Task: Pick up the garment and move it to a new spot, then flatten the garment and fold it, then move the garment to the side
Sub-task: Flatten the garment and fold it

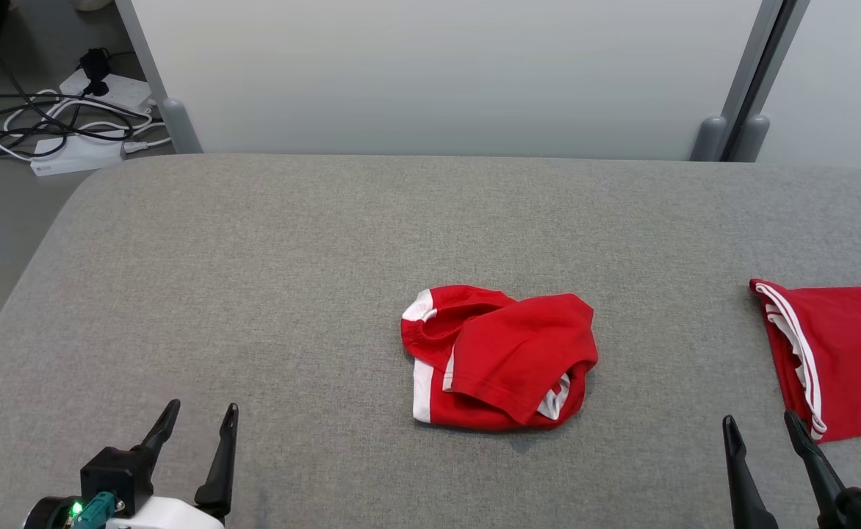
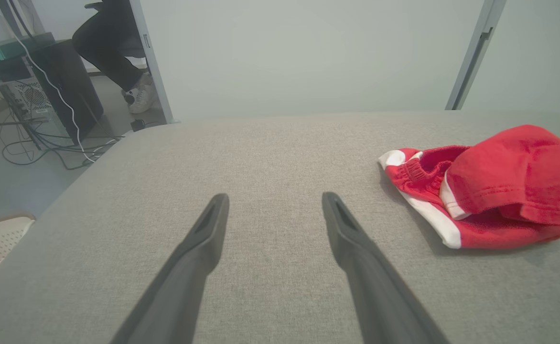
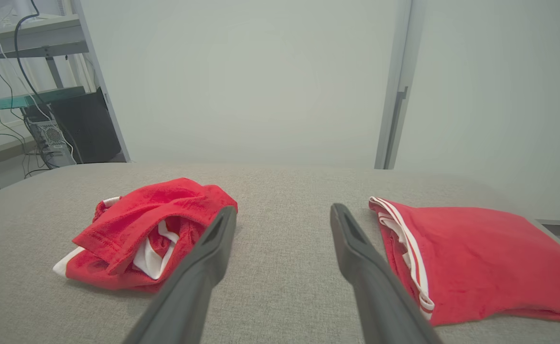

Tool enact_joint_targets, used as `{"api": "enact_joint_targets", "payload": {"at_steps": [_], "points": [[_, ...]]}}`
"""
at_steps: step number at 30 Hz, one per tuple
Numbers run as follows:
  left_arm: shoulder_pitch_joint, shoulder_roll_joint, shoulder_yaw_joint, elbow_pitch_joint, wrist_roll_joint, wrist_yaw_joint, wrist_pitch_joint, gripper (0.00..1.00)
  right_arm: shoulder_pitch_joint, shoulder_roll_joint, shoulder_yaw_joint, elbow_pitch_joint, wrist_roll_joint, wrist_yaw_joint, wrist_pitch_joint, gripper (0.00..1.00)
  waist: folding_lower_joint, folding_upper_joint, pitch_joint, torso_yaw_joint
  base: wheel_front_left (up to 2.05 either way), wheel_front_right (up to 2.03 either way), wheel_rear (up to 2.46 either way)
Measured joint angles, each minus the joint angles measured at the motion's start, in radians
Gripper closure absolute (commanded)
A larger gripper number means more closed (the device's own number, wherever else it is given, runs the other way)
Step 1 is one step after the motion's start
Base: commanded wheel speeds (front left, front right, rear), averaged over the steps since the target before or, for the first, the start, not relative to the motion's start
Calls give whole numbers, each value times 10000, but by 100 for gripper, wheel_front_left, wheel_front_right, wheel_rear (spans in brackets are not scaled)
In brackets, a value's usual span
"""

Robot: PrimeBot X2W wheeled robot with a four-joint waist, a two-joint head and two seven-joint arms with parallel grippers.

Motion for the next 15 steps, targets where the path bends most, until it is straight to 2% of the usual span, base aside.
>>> {"api": "enact_joint_targets", "payload": {"at_steps": [7,15], "points": [[-126,-82,284,52,-290,29,-50,0,-97,-286,512,148,8,0,182,0,0,0,46,65,0,0,0],[-310,-372,337,-222,-366,105,-184,0,-1651,-1087,2033,616,297,-2,642,0,0,0,380,404,0,0,0]]}}
